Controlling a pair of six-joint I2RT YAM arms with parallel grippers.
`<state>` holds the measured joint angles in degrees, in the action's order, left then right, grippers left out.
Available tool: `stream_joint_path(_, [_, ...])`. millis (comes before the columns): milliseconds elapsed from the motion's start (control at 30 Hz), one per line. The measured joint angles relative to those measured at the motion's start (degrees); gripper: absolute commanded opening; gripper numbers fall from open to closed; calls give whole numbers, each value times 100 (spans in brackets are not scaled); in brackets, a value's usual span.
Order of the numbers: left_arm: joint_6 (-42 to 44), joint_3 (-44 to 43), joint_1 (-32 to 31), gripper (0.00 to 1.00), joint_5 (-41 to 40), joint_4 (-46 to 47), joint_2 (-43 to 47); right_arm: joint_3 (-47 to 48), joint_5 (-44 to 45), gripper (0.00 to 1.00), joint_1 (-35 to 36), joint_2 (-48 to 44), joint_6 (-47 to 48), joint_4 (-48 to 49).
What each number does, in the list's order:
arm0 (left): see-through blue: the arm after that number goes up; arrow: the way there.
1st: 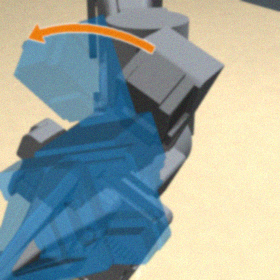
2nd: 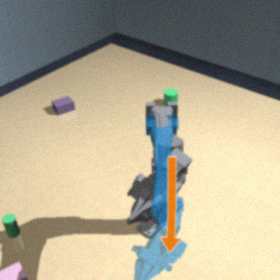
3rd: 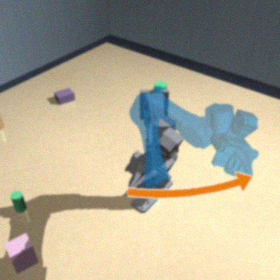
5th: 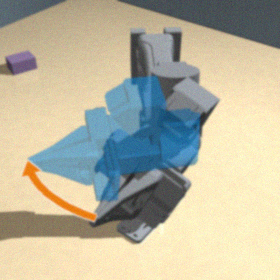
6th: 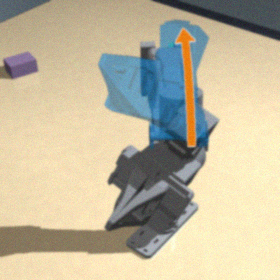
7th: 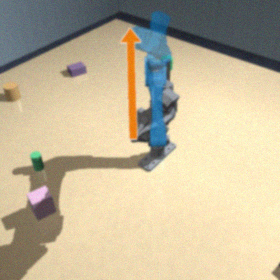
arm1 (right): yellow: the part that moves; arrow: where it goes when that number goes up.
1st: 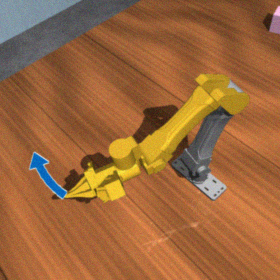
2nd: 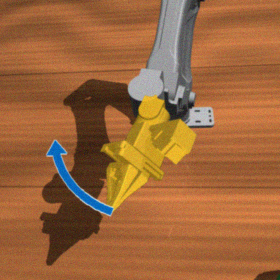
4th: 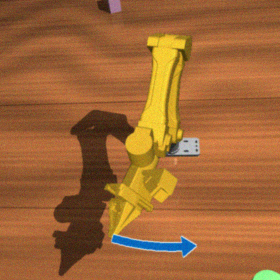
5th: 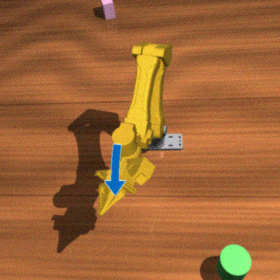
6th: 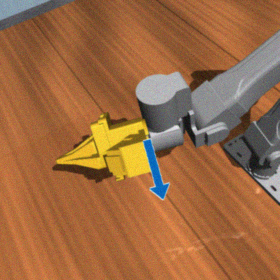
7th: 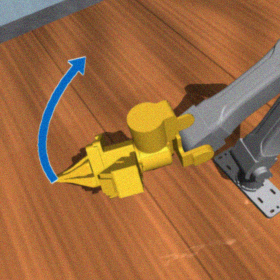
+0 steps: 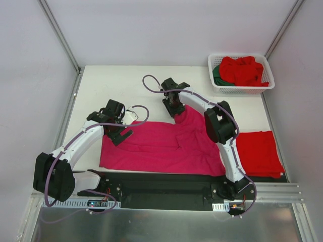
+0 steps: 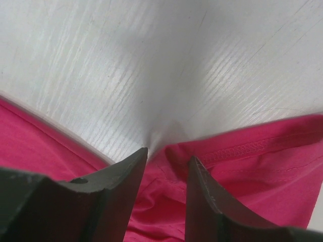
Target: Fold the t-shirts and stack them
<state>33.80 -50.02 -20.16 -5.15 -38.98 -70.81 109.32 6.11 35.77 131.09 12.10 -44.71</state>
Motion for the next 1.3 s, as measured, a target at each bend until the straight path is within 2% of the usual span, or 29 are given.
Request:
stream_joint_path(167, [0,-2,0,99,0,-24,0,0,85,34,101,-22,22,-90])
stream_joint_path(267, [0,-9,0,99,0,-44,0,0,118,23,144,-22,35,-129])
stream_joint_path(300, [0,-9,0,100,0,-44,0,0,129,16,160,-22,37,-140])
stream_joint_path(367, [0,-11,0,99,0,-50,0,0,153,12,170,-22,61,-170])
stream_joint_path(433, [-2,-13,0,99,0,-50,0,0,188,4,173,-22,61,-208])
stream_joint_path(500, [-4,-20,0,99,0,-52,0,0,229,1,173,-22,63,-221])
stream_joint_path(867, [-42,-22,0,99,4,-57,0,26,645,1,155,-20,61,-31])
stream_joint_path(1200, [-42,-20,0,99,2,-57,0,837,614,1,76,24,63,114])
stream_joint_path(1233, [-44,-20,0,99,2,-57,0,916,588,5,70,57,66,127])
stream_joint_path(1267, [-44,-20,0,99,2,-57,0,992,562,25,66,96,66,140])
stream_joint_path(1300, [-44,-20,0,99,2,-57,0,1034,542,35,59,140,68,149])
